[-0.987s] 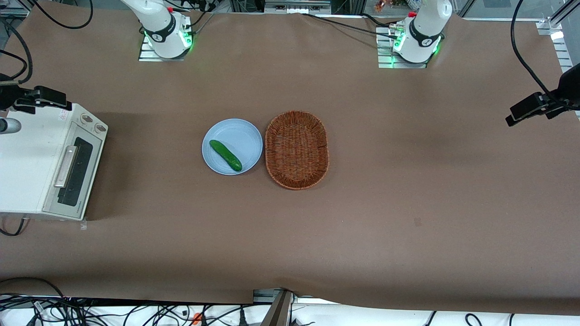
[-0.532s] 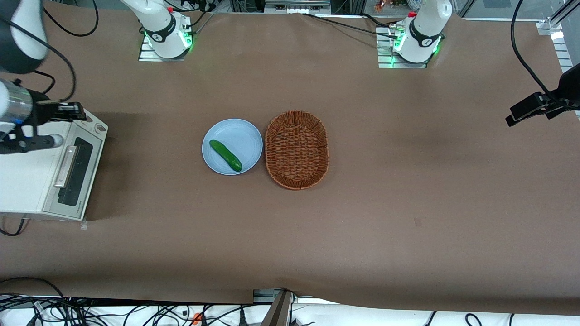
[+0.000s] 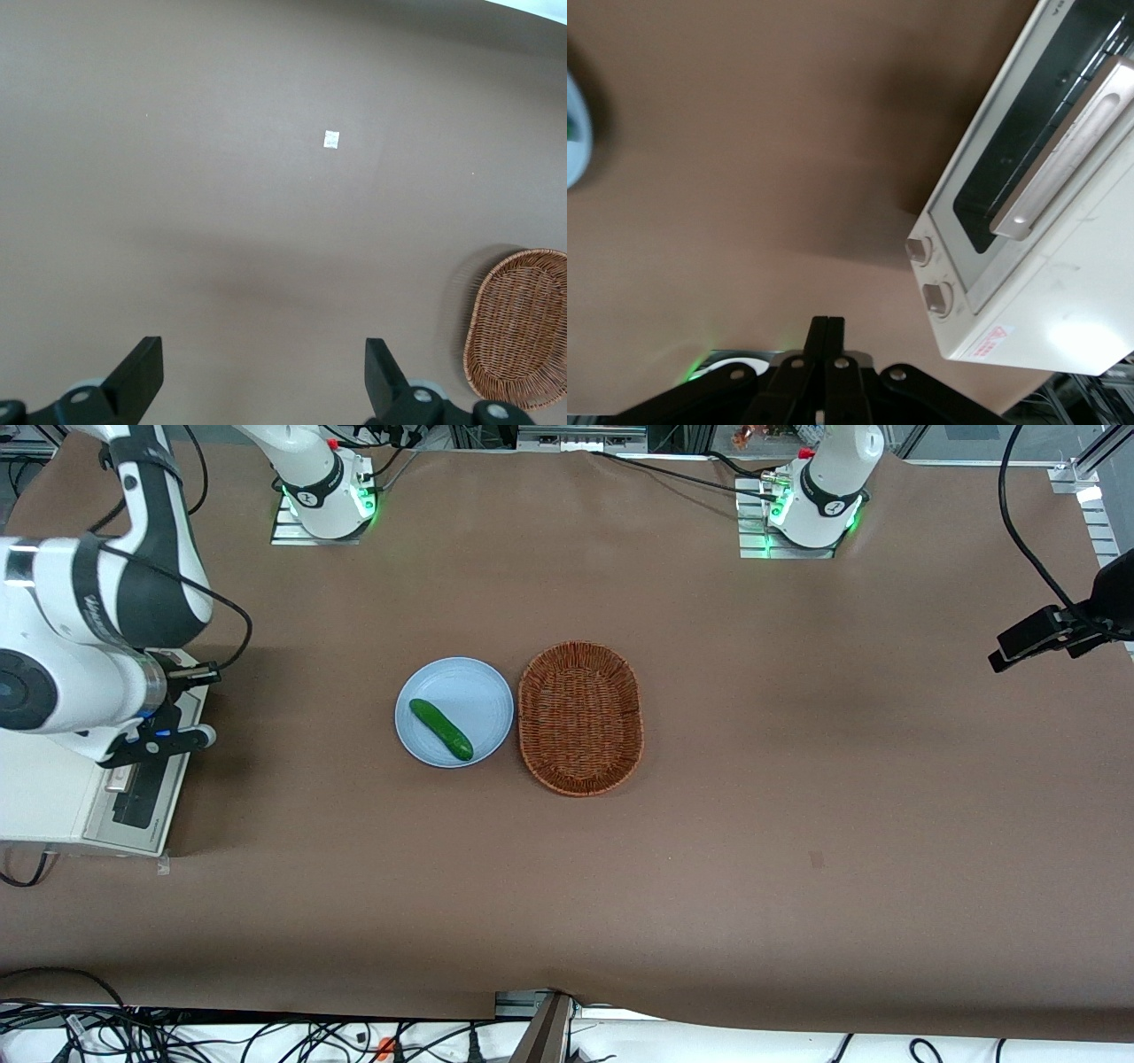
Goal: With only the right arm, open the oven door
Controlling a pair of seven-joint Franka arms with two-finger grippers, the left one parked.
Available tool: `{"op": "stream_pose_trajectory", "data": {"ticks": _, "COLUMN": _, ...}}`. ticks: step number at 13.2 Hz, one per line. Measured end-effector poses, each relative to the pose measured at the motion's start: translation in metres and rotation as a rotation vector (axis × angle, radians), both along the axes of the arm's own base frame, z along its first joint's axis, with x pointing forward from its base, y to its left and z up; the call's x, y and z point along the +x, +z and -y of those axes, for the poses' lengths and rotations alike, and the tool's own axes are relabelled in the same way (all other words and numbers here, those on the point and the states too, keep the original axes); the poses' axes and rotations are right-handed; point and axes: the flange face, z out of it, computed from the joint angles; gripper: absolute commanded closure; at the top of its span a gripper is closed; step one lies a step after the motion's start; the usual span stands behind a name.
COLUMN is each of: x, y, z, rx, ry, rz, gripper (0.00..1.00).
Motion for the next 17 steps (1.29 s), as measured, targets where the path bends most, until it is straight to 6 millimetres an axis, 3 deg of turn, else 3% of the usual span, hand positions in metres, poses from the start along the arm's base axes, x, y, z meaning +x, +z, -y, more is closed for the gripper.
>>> {"op": "stream_pose_trajectory", "data": {"ticks": 4, "x": 0.002, "y": -0.050, "z": 0.021, "rx": -0.131, "ry": 0.067, "rz": -0.021, "gripper": 1.00}}
{"op": "stream_pose_trajectory", "data": {"ticks": 7, "x": 0.010, "y": -0.069, "z": 0.040, "rx": -0.223, "ry": 0.110, "rz": -0.024, "gripper": 1.00}}
{"op": "stream_pose_trajectory", "data": {"ticks": 13, "x": 0.020, "y": -0.072, "z": 0.094, "rx": -0.242, "ry": 0.185, "rz": -0.010, "gripper": 1.00}}
{"op": "stream_pose_trajectory", "data": {"ticks": 17, "x": 0.023, "y": -0.078, "z": 0.098, "rx": -0.245, "ry": 0.203, "rz": -0.003, "gripper": 1.00}}
